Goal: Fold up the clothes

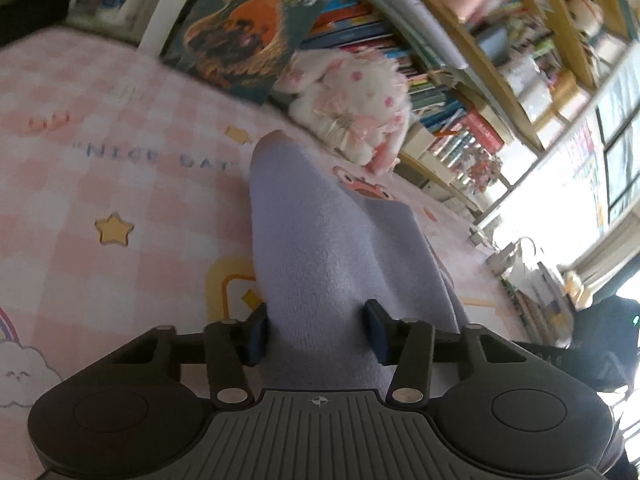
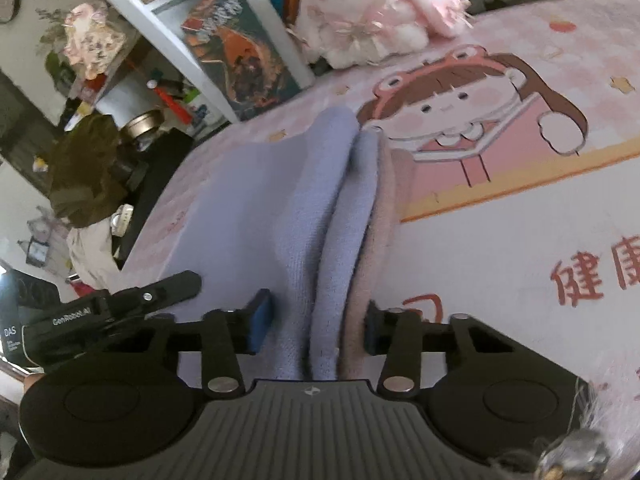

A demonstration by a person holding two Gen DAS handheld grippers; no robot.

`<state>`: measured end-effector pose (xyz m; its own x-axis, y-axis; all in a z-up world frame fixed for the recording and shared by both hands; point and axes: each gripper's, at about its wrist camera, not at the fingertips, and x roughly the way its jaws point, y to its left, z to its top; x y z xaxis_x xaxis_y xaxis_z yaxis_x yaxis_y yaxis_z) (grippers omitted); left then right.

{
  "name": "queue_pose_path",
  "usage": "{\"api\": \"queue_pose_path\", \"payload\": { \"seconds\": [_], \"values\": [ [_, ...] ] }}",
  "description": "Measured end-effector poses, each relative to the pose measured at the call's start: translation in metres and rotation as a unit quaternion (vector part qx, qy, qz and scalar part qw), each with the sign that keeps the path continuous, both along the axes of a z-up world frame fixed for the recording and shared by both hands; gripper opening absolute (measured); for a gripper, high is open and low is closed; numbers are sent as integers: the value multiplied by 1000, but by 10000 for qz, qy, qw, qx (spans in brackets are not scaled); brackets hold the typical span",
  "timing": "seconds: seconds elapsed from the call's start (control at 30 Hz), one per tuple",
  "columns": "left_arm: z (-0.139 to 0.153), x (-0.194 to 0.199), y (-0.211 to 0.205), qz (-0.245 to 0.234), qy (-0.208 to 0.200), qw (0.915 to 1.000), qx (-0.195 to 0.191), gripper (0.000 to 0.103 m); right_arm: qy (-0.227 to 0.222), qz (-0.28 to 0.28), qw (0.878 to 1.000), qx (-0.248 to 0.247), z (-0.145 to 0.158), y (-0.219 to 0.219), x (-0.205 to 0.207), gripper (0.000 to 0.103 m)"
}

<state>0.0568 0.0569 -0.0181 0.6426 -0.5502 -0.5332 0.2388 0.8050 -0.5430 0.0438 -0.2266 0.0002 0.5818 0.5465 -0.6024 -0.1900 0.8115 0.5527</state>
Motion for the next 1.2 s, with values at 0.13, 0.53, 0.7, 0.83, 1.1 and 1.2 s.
{"api": "queue_pose_path", "payload": {
  "seconds": [0.13,0.53,0.7,0.83,1.1,1.2],
  "values": [
    [11,-15,-6,-56,-277,9995,109,42,-484,56,9987,-179,12,0,-17,27],
    [42,-48,-11,-102,-721,9972,177,43,-1167,229,9913,-561,46,4,-56,27],
    [50,-58,-10,-53,-839,9963,160,43,-1303,264,9894,-580,56,5,-66,27],
    [55,-62,-10,-32,-897,9959,125,43,-1348,275,9888,-579,61,5,-68,27],
    [59,-61,-6,1,-920,9957,128,43,-1419,302,9878,-576,68,7,-70,27],
    [58,-57,-4,27,-907,9958,136,43,-1396,325,9881,-563,67,9,-66,27]
  ]
}}
